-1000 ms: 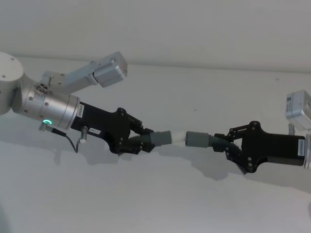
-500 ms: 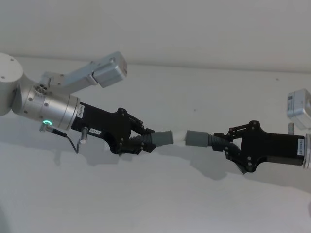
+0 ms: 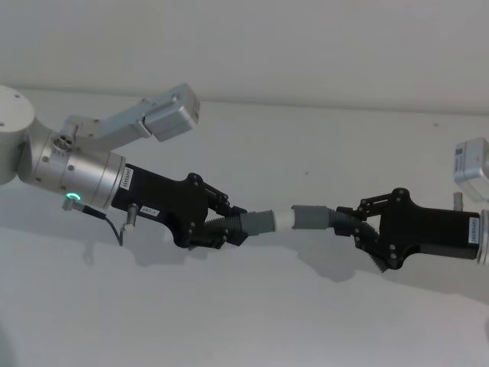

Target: Use both hands to pick up one end of the pipe from the table, align the ends, and insert them.

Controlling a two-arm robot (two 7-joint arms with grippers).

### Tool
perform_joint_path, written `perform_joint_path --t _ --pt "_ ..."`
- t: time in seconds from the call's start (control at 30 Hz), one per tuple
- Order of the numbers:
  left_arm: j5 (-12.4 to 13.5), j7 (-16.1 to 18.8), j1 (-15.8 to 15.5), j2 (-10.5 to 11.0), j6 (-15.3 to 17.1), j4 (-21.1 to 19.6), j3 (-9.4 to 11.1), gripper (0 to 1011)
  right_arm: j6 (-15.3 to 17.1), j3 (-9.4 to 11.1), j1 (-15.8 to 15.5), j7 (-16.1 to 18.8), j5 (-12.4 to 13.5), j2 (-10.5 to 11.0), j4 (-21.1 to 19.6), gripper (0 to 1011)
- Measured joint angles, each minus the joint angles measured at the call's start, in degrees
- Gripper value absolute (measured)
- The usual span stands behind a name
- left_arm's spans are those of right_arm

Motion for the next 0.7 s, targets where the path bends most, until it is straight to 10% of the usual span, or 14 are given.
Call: perform_joint_path --t 0.7 --pt "-0.33 0.89 0.00 0.74 0.32 -0.83 0.45 348 -0.45 -0.18 -0.05 -0.49 0.42 0.59 -0.34 175"
